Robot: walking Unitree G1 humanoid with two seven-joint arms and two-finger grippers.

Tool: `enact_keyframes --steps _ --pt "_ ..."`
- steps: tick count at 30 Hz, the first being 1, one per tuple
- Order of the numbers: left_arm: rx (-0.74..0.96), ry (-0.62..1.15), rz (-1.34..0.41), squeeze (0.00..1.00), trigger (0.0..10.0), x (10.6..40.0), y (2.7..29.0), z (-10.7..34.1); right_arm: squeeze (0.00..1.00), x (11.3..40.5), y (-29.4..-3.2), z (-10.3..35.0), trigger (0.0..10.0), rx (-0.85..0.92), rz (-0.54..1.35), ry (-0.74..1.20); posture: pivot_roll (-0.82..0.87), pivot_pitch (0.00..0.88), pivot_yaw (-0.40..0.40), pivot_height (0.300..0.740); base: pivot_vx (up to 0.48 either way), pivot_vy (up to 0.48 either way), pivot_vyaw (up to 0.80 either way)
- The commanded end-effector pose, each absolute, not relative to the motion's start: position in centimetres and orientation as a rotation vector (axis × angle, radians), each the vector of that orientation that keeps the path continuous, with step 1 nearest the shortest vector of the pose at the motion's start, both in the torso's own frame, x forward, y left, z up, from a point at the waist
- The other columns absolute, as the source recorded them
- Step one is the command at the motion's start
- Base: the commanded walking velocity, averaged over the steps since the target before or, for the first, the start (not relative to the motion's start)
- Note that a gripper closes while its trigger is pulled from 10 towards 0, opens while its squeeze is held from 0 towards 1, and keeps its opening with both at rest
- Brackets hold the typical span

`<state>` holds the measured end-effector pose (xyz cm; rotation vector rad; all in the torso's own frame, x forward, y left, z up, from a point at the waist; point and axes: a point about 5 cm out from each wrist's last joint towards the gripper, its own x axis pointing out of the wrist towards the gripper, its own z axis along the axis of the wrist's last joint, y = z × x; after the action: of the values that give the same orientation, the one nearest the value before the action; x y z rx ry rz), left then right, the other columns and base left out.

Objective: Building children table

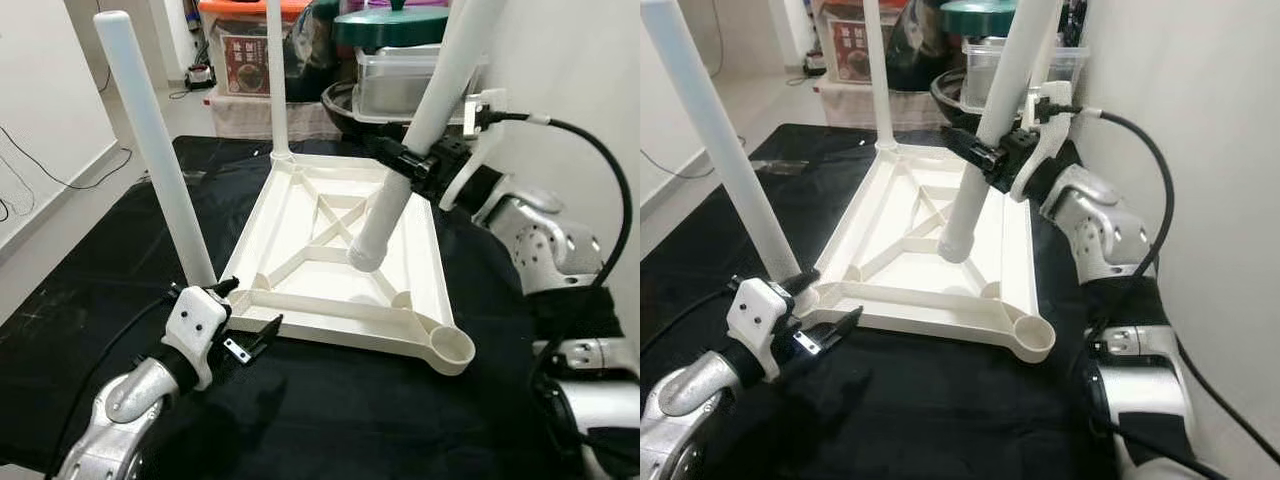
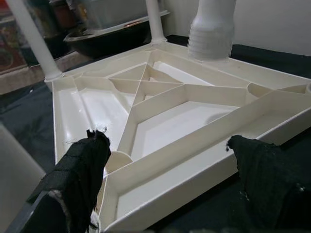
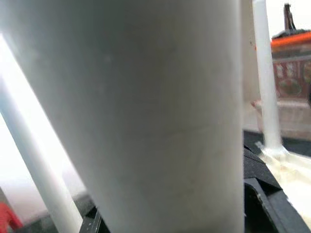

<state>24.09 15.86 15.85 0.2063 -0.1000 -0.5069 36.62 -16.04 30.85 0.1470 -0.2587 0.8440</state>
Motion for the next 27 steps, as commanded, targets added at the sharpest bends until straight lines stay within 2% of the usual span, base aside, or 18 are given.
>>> enact_keyframes --steps 1,3,6,8,10,15,22,25,27 --pt "0.205 -0.083 -0.499 0.0 10.0 23.9 15.9 15.6 0.0 36.6 -15.7 31.6 0.0 0.219 0.867 -0.279 -0.01 0.0 -0.05 0.74 0.0 0.0 0.0" --pt "0.212 -0.089 -0.466 0.0 10.0 24.1 16.5 15.8 0.0 36.8 -15.4 32.2 0.0 0.383 0.864 -0.294 0.0 0.0 -0.053 0.74 0.0 0.0 0.0" --pt "0.218 -0.085 -0.424 0.0 10.0 24.3 17.6 16.0 0.0 36.8 -14.9 32.3 0.0 0.456 0.896 -0.299 0.0 0.0 -0.051 0.74 0.0 0.0 0.0" --pt "0.218 -0.084 -0.373 0.0 10.0 24.7 19.2 16.1 0.0 36.5 -14.3 32.1 0.0 0.464 0.936 -0.302 0.01 0.0 -0.051 0.74 0.0 0.0 0.0" --pt "0.217 -0.085 -0.361 0.0 10.0 24.8 19.6 16.2 0.0 36.5 -14.2 32.1 0.0 0.464 0.943 -0.303 0.01 0.0 -0.051 0.74 0.0 0.0 0.0" --pt "0.21 -0.035 -0.293 0.0 10.0 27.6 24.2 15.6 0.0 35.6 -13.3 31.4 0.0 0.447 0.981 -0.302 -0.01 0.0 -0.035 0.74 0.0 0.0 0.0" --pt "0.184 -0.016 -0.207 0.0 10.0 29.9 27.3 16.3 0.0 34.8 -13.3 30.9 0.0 0.442 0.978 -0.306 -0.04 0.0 -0.005 0.74 0.0 0.0 0.0" --pt "0.211 -0.035 -0.281 0.0 10.0 29.7 25.7 16.8 0.0 34.4 -13.4 30.3 0.0 0.447 0.979 -0.302 -0.04 0.0 0.007 0.74 0.0 0.0 0.0" --pt "0.211 -0.035 -0.281 0.0 10.0 29.7 25.7 16.8 0.0 34.4 -13.4 30.3 0.0 0.447 0.979 -0.302 -0.04 0.0 0.007 0.74 0.0 0.0 0.0"
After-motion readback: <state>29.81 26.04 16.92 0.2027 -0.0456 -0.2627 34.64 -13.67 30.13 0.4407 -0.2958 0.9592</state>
